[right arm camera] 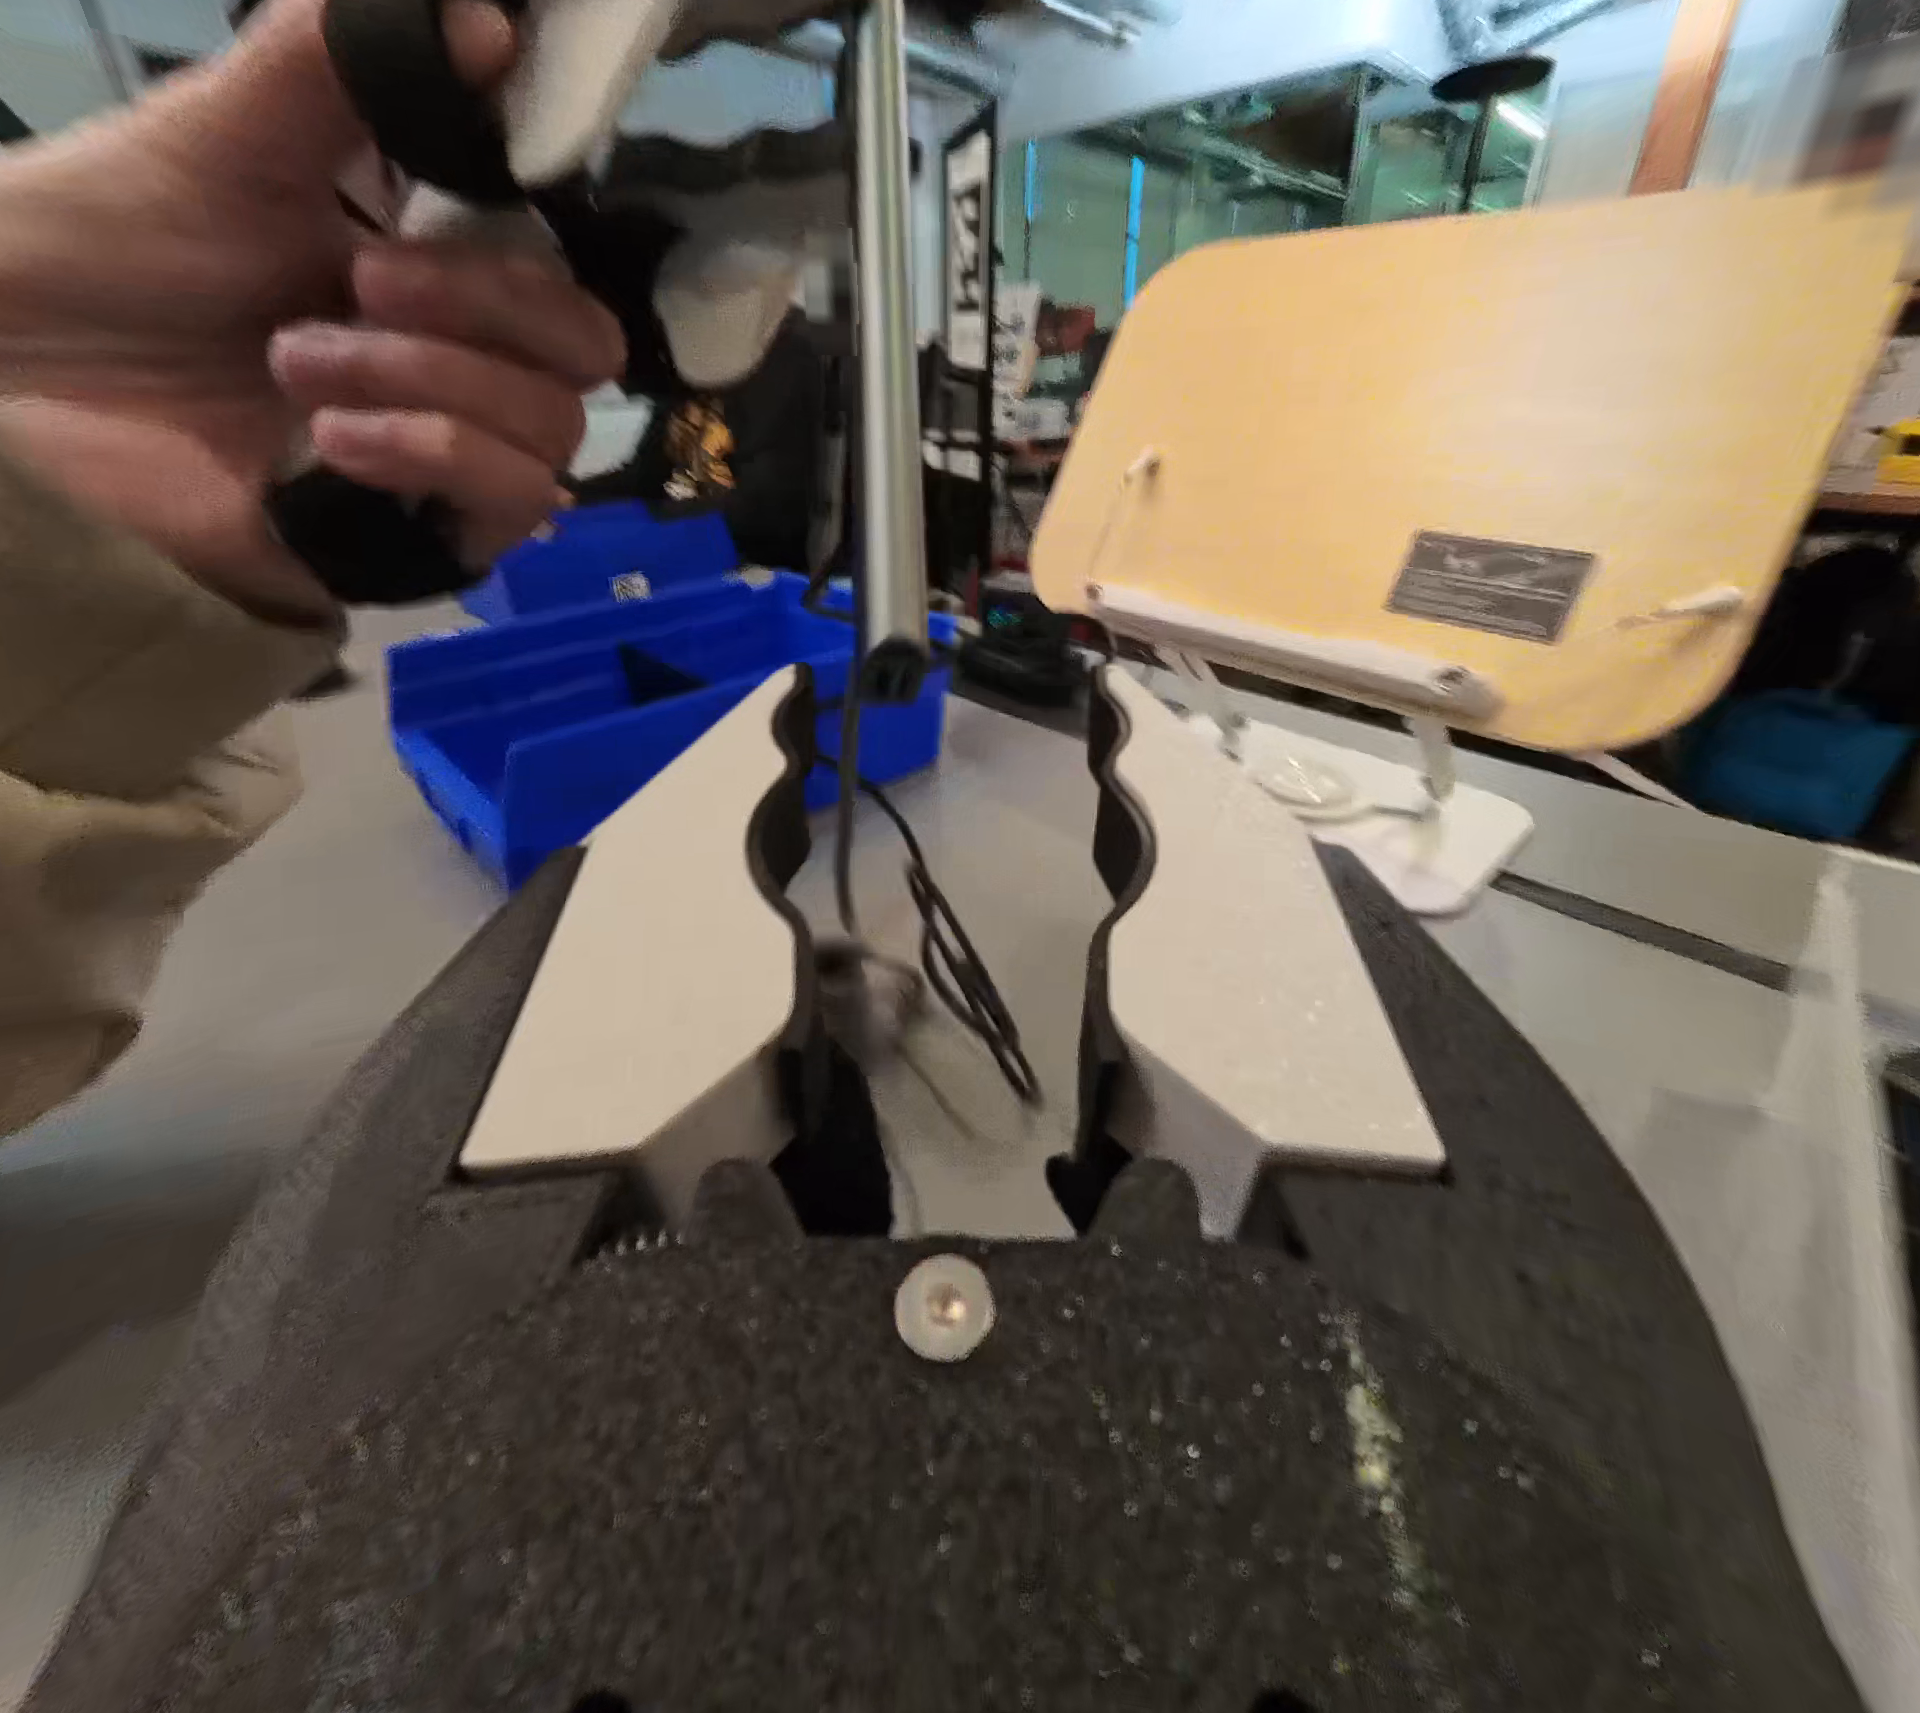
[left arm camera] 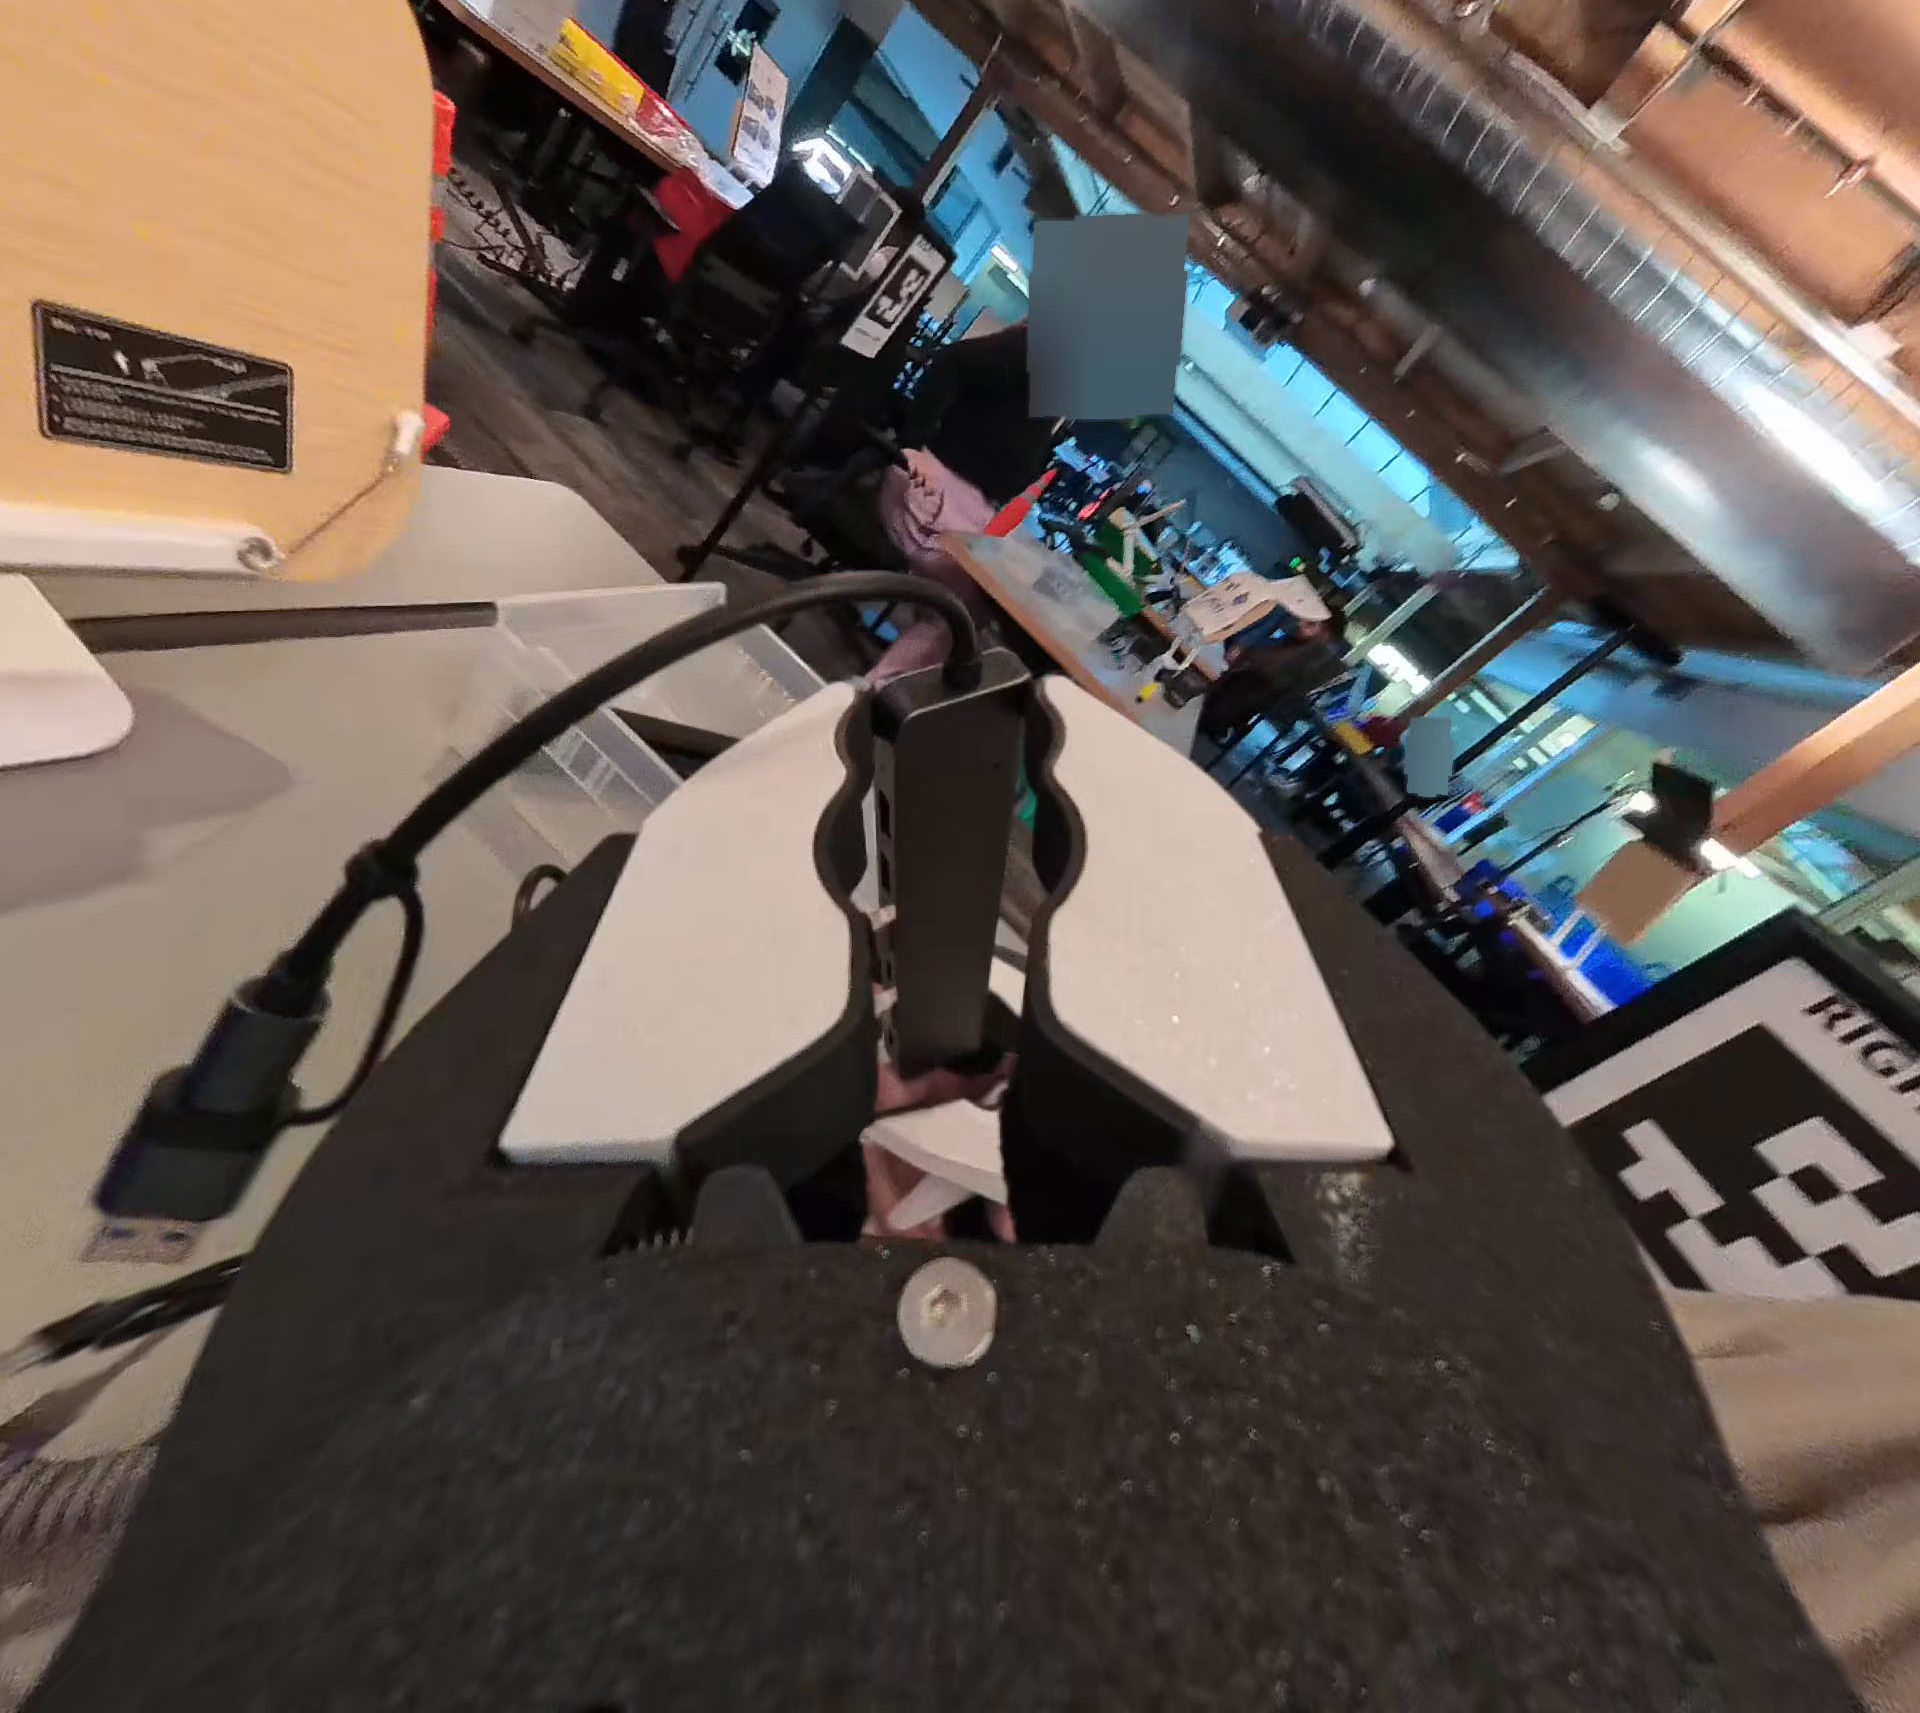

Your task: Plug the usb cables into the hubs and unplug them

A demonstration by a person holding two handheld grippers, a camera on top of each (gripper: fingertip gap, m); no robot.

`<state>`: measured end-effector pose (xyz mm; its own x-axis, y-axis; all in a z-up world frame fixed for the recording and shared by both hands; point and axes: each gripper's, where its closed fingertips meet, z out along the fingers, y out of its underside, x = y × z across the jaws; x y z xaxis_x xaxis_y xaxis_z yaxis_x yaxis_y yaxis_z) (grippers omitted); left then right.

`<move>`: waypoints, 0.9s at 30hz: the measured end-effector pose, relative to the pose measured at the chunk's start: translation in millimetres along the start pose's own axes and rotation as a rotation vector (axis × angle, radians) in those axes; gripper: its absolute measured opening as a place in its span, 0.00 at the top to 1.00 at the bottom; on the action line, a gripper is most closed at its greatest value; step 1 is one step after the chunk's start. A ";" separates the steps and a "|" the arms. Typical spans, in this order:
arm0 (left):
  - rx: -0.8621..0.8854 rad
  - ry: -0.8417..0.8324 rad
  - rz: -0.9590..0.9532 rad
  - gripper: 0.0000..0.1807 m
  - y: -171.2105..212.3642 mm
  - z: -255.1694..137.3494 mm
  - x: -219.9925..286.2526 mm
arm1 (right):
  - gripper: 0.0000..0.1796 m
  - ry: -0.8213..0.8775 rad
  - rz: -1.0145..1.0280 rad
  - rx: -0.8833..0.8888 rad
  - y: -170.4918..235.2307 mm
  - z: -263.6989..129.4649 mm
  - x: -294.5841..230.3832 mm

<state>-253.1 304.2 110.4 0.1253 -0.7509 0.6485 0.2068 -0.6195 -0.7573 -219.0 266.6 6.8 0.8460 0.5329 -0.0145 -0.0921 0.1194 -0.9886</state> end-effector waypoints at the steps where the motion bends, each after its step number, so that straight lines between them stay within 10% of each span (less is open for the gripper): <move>1: 0.002 0.007 -0.021 0.85 1.4 -1.6 -0.8 | 0.72 -0.031 0.029 0.030 -3.6 5.5 -4.8; 4: 0.008 0.012 -0.089 0.85 6.4 -6.4 -8.4 | 0.95 -0.107 0.137 0.126 -16.1 7.9 -17.4; 8: -0.005 0.022 -0.138 0.86 14.0 -12.3 -27.7 | 0.95 -0.173 0.329 0.096 -12.0 6.3 -19.6; 16: -0.345 -0.243 0.304 0.70 102.4 -27.1 -99.5 | 0.95 -0.222 0.930 -0.061 27.4 10.7 -3.8; 27: -0.479 -0.303 0.807 0.75 171.9 -36.9 -98.6 | 0.95 -0.181 1.337 -0.107 56.3 12.7 -11.3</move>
<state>-265.7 263.3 -86.6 0.3128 -0.9403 -0.1345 -0.4566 -0.0247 -0.8893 -240.4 278.0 -46.8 0.0606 0.2917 -0.9546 -0.7351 -0.6340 -0.2404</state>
